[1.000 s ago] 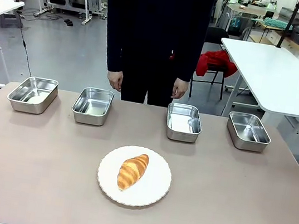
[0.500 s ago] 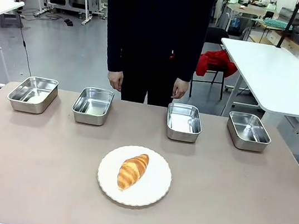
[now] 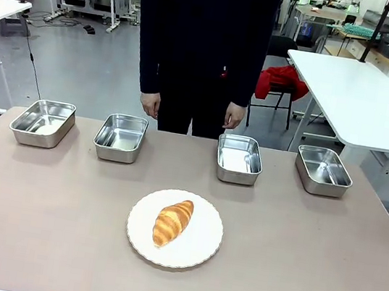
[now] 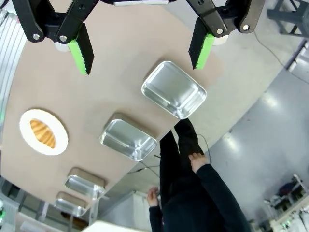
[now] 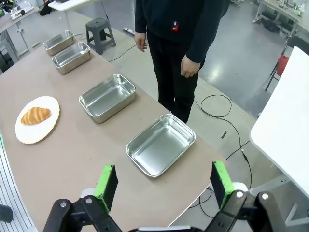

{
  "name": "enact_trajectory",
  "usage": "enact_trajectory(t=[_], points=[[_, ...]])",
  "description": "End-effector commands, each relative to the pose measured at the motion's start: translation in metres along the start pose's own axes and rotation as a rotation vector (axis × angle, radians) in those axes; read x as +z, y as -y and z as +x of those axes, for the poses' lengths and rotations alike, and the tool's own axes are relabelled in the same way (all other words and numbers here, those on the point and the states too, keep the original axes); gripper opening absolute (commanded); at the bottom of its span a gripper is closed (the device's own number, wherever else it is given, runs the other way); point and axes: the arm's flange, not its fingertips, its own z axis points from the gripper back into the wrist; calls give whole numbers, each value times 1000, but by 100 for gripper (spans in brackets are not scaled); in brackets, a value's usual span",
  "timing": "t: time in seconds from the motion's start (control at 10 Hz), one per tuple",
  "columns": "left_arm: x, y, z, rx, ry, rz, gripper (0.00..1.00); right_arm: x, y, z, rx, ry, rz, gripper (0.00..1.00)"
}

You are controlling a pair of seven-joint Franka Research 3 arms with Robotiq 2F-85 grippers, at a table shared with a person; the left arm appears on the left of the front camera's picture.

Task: Place the bread in the container.
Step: Place the Butter Roll into the Airtight Container indicated by the human.

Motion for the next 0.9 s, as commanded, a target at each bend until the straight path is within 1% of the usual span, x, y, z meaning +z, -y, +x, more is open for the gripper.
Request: enact_trajectory(t=[0.0,0.4,0.6,0.7,0.8], points=[[-3,5,0,17,47,10,100,3,3,3,33,33,1,100],[-6,9,6,77,29,59,100,4,1,3,25,24,3,100],[-5,10,7,83,-1,88,100,4,-4,6,33,15,-1,100],[-5,9,9,119,30,107,100,3,0,3,7,0,-3,100],[-2,1,6,67,6,59,100,3,0,3,7,0,-3,100]])
